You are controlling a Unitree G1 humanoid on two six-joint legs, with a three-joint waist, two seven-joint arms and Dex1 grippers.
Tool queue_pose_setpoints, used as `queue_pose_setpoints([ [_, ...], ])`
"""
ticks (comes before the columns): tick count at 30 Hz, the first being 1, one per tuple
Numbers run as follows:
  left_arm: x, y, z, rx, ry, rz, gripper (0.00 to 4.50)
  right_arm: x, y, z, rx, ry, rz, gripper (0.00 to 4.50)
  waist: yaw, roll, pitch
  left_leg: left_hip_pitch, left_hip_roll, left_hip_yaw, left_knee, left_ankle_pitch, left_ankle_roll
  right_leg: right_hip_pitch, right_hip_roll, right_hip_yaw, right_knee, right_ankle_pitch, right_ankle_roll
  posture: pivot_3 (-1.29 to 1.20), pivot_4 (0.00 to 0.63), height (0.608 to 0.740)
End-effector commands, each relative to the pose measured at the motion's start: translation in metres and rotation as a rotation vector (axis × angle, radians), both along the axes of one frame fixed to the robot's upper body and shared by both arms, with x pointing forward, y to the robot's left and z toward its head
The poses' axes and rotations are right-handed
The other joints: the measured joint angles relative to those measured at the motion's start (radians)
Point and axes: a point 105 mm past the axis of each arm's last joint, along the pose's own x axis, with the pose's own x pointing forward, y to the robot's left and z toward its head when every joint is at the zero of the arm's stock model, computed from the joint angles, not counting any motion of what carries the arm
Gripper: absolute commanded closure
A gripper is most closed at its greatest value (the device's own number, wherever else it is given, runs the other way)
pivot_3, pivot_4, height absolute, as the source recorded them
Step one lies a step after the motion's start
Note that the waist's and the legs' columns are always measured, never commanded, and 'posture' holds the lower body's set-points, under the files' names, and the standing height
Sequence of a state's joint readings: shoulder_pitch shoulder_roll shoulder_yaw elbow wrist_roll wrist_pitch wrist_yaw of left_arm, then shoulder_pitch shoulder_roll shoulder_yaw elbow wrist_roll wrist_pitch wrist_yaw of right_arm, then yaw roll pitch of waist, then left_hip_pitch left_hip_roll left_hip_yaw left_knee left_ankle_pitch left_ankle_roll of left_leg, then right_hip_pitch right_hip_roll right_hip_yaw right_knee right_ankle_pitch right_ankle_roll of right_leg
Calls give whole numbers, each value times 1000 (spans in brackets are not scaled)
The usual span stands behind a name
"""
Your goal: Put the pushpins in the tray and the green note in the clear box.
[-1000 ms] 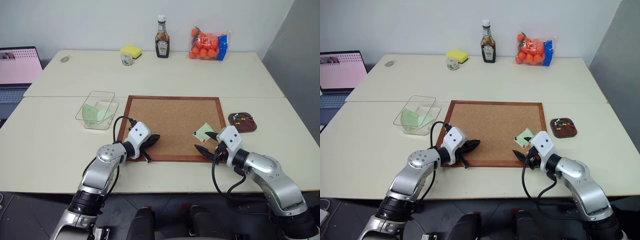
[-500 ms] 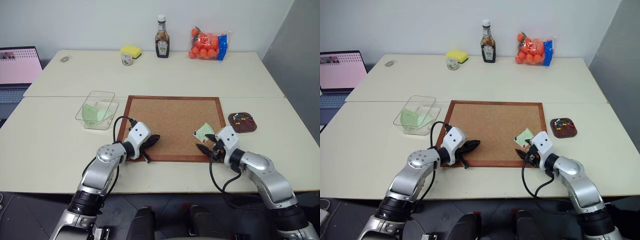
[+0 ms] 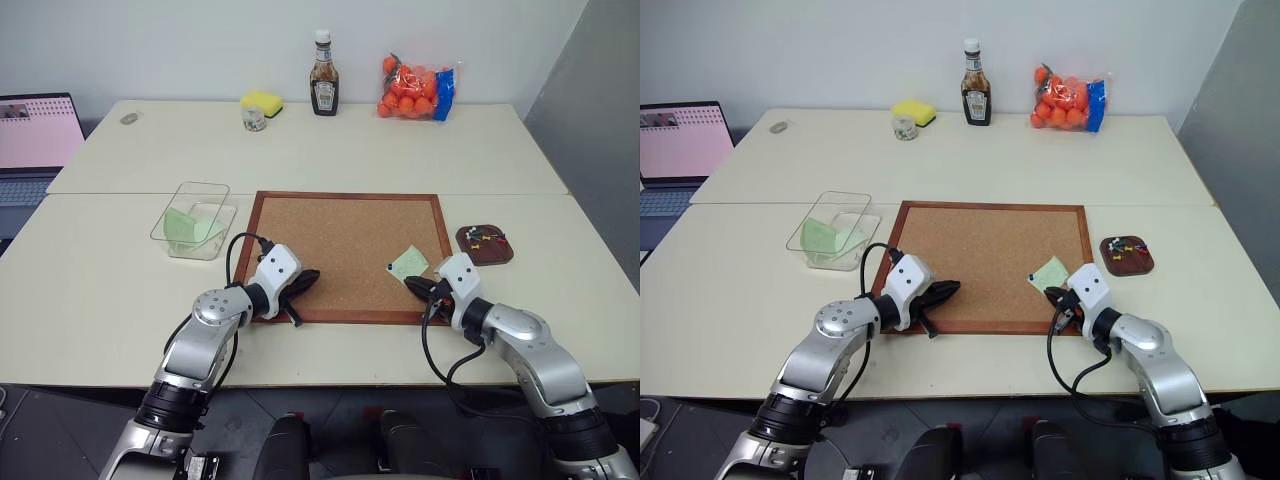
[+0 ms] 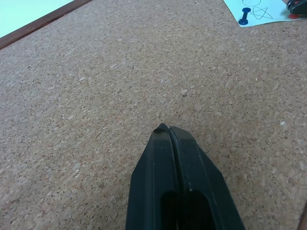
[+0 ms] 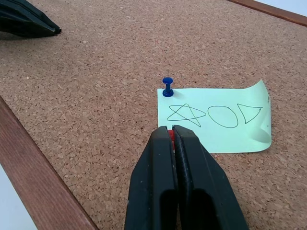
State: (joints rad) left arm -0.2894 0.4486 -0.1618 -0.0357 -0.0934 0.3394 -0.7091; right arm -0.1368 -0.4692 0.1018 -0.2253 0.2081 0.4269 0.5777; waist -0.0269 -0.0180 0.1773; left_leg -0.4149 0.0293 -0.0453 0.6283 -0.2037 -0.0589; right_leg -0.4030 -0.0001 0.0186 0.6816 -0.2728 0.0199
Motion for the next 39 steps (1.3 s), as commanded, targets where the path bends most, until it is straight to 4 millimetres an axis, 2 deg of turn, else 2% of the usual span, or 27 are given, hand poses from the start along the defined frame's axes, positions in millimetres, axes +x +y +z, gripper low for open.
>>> queue_pose_setpoints([
  [1, -7, -3, -12, 21, 44, -20, 4500, 3, -3, 25, 25, -113, -3, 4485, 0, 0, 0, 0, 0, 0, 0, 0, 0, 0, 0, 0, 0, 0, 0, 0, 150, 740],
  [3, -7, -3, -13, 21, 44, -19, 4500, 3, -5, 36, 75, -147, -27, 4485, 0, 0, 0, 0, 0, 0, 0, 0, 0, 0, 0, 0, 0, 0, 0, 0, 150, 740],
  [9, -8, -4, -14, 18, 48, -18, 4500, 0, -10, 54, 135, -194, -55, 4485, 0, 0, 0, 0, 0, 0, 0, 0, 0, 0, 0, 0, 0, 0, 0, 0, 150, 740],
  [19, -7, -4, -14, 18, 48, -18, 4500, -2, -13, 67, 155, -223, -74, 4485, 0, 0, 0, 0, 0, 0, 0, 0, 0, 0, 0, 0, 0, 0, 0, 0, 150, 740],
  [22, -8, -3, -14, 17, 48, -17, 4500, 5, -31, 68, 131, -234, -156, 4485, 0, 0, 0, 0, 0, 0, 0, 0, 0, 0, 0, 0, 0, 0, 0, 0, 150, 740],
  [30, -8, -4, -13, 13, 45, -20, 4500, 33, -91, 55, 7, -207, -433, 4485, 0, 0, 0, 0, 0, 1, 0, 0, 0, 0, 0, 1, 0, 0, 0, 0, 150, 740],
  [39, -7, -7, -12, 13, 38, -26, 4500, 57, -125, 39, -71, -154, -591, 4485, 0, 0, 0, 0, 0, 2, 0, 0, 0, 0, 0, 1, 1, 0, 0, 0, 150, 740],
])
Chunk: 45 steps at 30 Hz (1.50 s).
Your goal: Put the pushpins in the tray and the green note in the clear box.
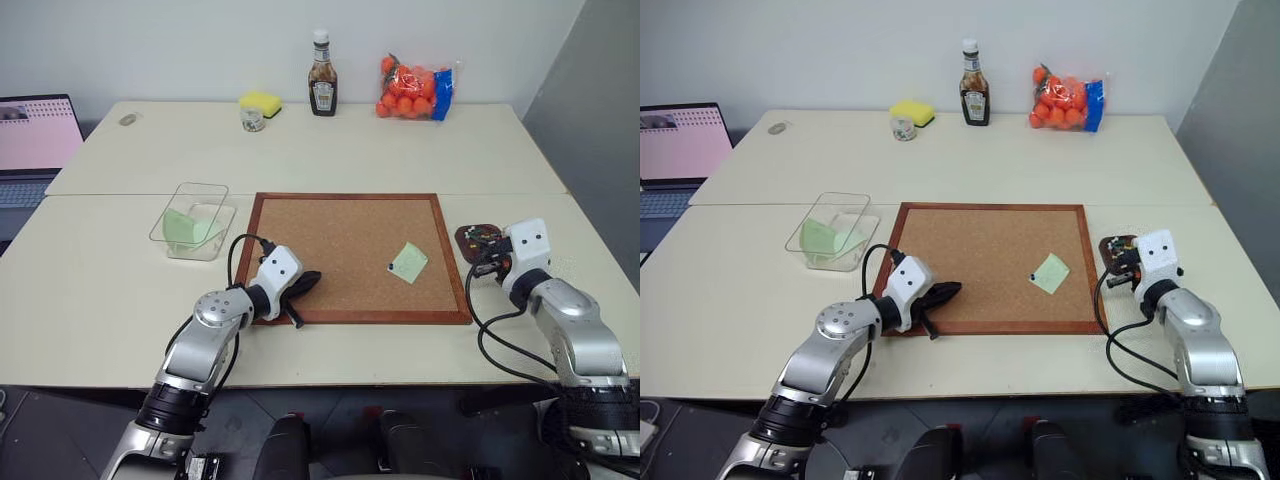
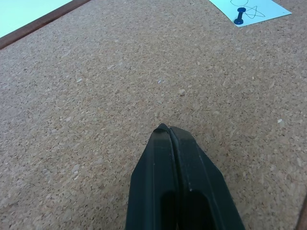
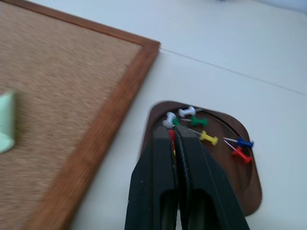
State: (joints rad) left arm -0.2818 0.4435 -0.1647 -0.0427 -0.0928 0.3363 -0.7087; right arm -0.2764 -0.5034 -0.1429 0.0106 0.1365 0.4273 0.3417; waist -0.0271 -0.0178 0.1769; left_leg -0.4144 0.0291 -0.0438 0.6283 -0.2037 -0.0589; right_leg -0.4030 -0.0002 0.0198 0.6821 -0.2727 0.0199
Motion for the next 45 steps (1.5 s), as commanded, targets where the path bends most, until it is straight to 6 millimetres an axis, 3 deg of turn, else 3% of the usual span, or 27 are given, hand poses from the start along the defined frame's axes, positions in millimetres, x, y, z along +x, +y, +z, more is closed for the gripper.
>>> queue_pose_setpoints([
  [1, -5, -5, -12, 17, 38, -20, 4500, 9, -17, 10, -12, -31, -71, 4485, 0, 0, 0, 0, 0, 0, 0, 0, 0, 0, 0, 0, 0, 0, 0, 0, 150, 740],
  [3, -5, -4, -12, 18, 38, -18, 4500, 10, -21, 8, -6, -27, -92, 4485, 0, 0, 0, 0, 0, 0, 0, 0, 0, 0, 0, 0, 0, 0, 0, 0, 150, 740],
  [6, -5, -4, -12, 16, 38, -15, 4500, 11, -21, 10, 17, -33, -94, 3960, 0, 0, 0, 0, 0, 0, 0, 0, 0, 0, 0, 0, 0, 0, 0, 0, 150, 740],
  [22, -4, -5, -10, 12, 33, -20, 4500, 6, -19, 20, 62, -89, -110, 550, 0, 0, 0, 0, 0, 0, 0, 0, 0, 0, 0, 0, 0, 0, 0, 0, 150, 740],
  [23, -4, -5, -9, 12, 31, -20, 4500, 4, -20, 24, 70, -107, -114, 119, 0, 0, 0, 0, 0, 0, 0, 0, 0, 0, 0, 0, 0, 0, 0, 0, 150, 740],
  [28, -2, -7, -1, -2, 8, -26, 4500, -10, -10, 34, 120, -143, -53, 16, 1, 0, 0, 0, 0, 0, 0, 0, 0, 0, 0, 0, 0, 0, 0, 0, 150, 740],
  [33, 3, -14, 9, -41, -8, -37, 4500, -31, 33, 36, 150, -125, 173, 16, 1, 0, 0, 0, 0, 0, 0, 0, 0, 0, 0, 0, 0, 0, 0, 0, 150, 740],
  [40, 3, -21, 5, -29, 3, -83, 4500, -46, 107, 17, 130, -27, 452, 16, -5, 0, 0, 0, 1, -1, 0, 0, 0, -1, 1, 0, 0, 0, 0, 0, 150, 740],
  [45, 3, -21, 1, -17, 11, -82, 4500, -39, 129, 5, 129, 4, 497, 16, -3, 0, 0, -1, 1, -1, 0, 0, 0, -1, 1, -1, 0, 0, 0, 0, 150, 740],
])
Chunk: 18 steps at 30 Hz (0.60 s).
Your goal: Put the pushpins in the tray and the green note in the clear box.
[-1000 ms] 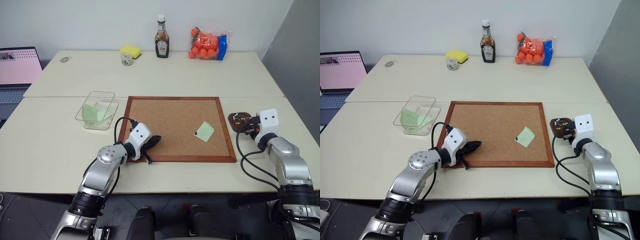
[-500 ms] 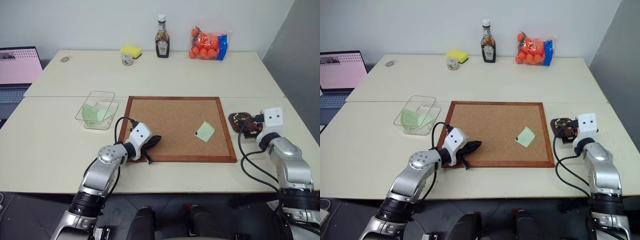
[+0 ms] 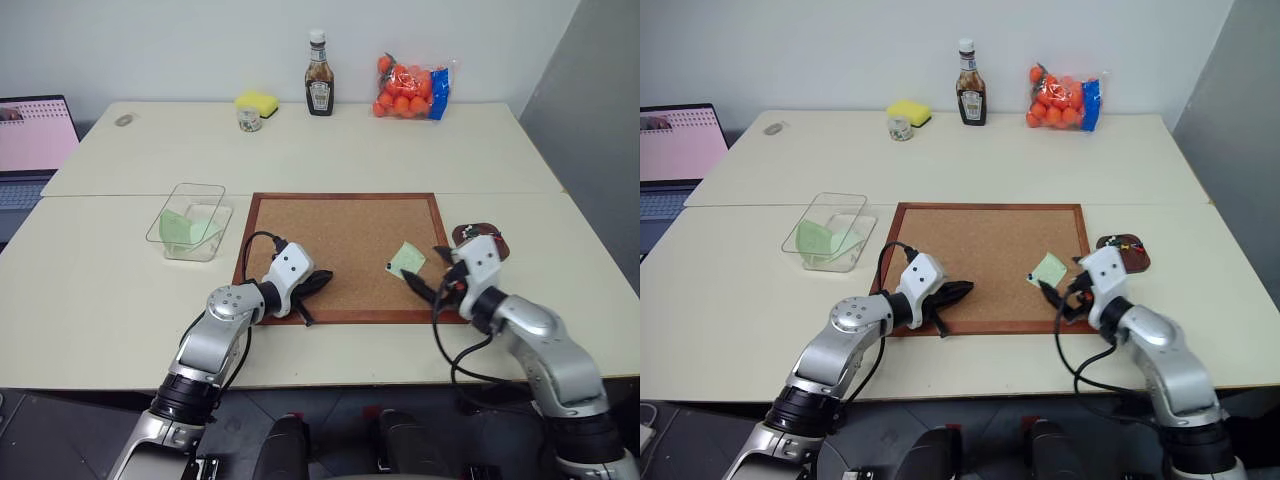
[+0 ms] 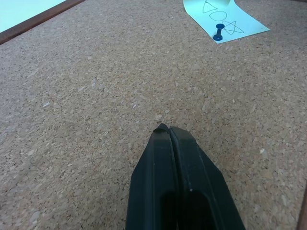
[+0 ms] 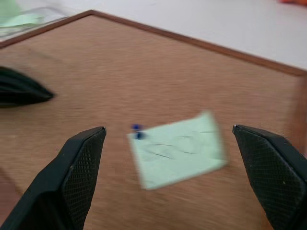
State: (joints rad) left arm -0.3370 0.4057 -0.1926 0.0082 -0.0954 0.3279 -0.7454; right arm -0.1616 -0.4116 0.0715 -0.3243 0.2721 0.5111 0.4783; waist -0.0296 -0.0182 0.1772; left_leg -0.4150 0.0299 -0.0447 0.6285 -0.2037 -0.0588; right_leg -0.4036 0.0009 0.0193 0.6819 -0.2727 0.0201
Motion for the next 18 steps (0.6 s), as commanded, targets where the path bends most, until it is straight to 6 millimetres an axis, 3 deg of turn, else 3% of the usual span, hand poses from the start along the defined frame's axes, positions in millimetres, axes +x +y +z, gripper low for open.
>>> queue_pose_setpoints([
  [1, -2, -3, -2, 9, -2, -17, 4500, 9, 9, 4, -25, -34, 17, 16, 0, 0, 0, 0, 0, 0, 0, 0, 0, 0, 0, 0, 0, 0, 0, 0, 150, 740],
  [10, -5, 1, -4, 8, 3, -5, 4500, 21, 9, -9, -70, -4, 13, 16, 0, 0, 0, 0, 0, 0, 0, 0, 0, 0, 0, 0, 0, 0, 0, 0, 150, 740],
  [13, -5, 2, -4, 7, 3, -3, 4500, 23, 15, -9, -74, -10, 30, 389, -1, 0, 0, 0, 0, 0, 0, 0, 0, 0, 0, 0, 0, 0, 0, 0, 150, 740],
  [18, -6, 2, -4, 6, 3, -1, 4500, 27, 21, -9, -80, -24, 40, 1579, -1, 0, 0, 0, 0, 0, 0, 0, 0, 0, 0, 0, 0, 0, 0, 0, 150, 740],
])
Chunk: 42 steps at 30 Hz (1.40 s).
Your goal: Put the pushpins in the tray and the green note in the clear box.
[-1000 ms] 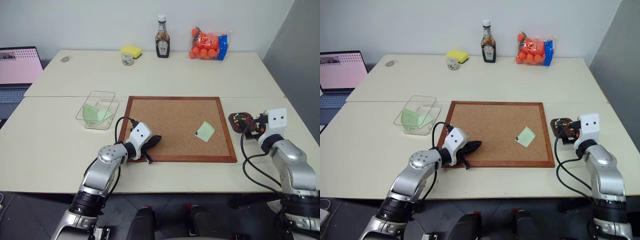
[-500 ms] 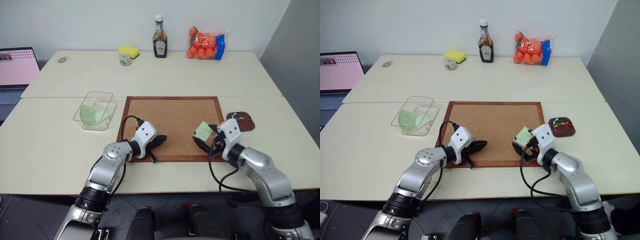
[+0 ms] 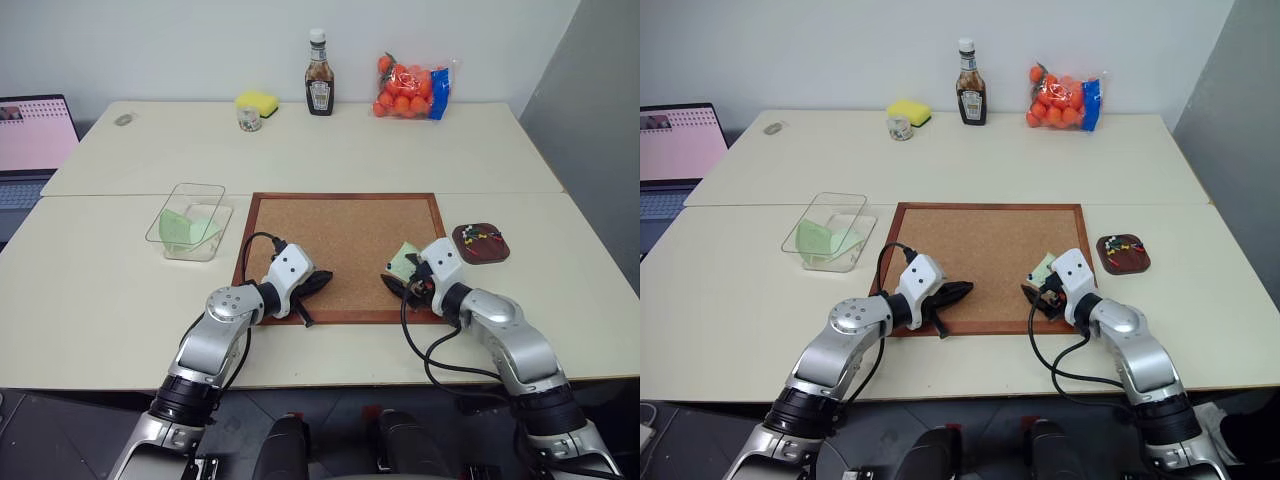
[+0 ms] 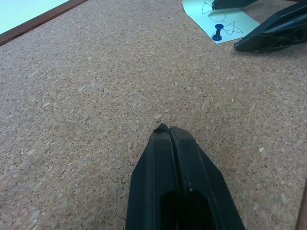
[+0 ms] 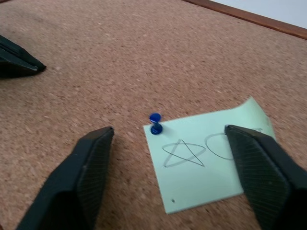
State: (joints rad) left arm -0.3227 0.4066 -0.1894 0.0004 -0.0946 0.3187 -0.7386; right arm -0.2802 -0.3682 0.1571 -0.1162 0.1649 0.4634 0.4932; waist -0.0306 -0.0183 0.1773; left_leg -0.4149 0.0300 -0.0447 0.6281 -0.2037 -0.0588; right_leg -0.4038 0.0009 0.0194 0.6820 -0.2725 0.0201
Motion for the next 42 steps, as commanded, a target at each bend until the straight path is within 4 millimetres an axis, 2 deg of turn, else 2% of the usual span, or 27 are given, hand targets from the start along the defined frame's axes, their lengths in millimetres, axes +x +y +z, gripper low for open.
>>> queue_pose_setpoints([
  [1, -4, 1, -3, 8, 9, -7, 4500, 5, 6, 12, 0, -63, 15, 1794, 0, 0, 0, 0, 0, 0, 0, 0, 0, 0, 0, 0, 0, 0, 0, 0, 150, 740],
  [12, -4, 1, -3, 5, 7, -3, 4500, 12, 0, 7, -34, -51, -22, 4167, 0, 0, 0, 0, 0, 0, 0, 0, 0, 0, 0, 0, 0, 0, 0, 0, 150, 740],
  [14, -5, 0, -3, 3, 7, -3, 4500, 12, -1, 9, -26, -59, -23, 4448, 0, 0, 0, 0, 0, 0, 0, 0, 0, 0, 0, 0, 0, 0, 0, 0, 150, 740],
  [19, -5, 0, -4, 4, 8, -3, 4500, 7, 2, 22, 22, -98, 1, 4448, 0, 0, 0, 0, 0, 0, 0, 0, 0, 0, 0, 0, 0, 0, 0, 0, 150, 740],
  [28, -6, 1, -6, 5, 16, 3, 4500, -1, 8, 66, 119, -241, 50, 4448, 1, 0, 0, 0, 0, 0, 0, 0, 0, 0, 0, 0, 0, 0, 0, 0, 150, 740],
  [33, -3, 0, -3, -22, 23, 21, 4500, -5, 11, 78, 103, -269, 97, 4448, 1, 0, 0, 0, 0, 0, 0, 0, 0, 0, 0, 0, 0, 0, 0, 0, 150, 740],
  [36, 2, 0, 7, -67, 22, 38, 4500, -8, 14, 79, 77, -277, 130, 4448, 1, 0, 0, 0, 0, 0, 0, 0, 0, 0, 0, 0, 0, 0, 0, 0, 150, 740],
  [39, 9, 1, 27, -156, 34, 51, 4500, -9, 16, 79, 43, -286, 160, 4448, 1, 0, 0, 0, 0, 0, 0, 0, 0, 0, 0, 0, 0, 0, 0, 0, 150, 740],
  [42, 12, -2, 43, -229, 83, 44, 4085, -10, 18, 77, 10, -295, 183, 4500, 1, -1, 1, -1, 0, -1, 0, 0, 0, 0, 0, -1, 0, 0, 0, 0, 150, 740],
])
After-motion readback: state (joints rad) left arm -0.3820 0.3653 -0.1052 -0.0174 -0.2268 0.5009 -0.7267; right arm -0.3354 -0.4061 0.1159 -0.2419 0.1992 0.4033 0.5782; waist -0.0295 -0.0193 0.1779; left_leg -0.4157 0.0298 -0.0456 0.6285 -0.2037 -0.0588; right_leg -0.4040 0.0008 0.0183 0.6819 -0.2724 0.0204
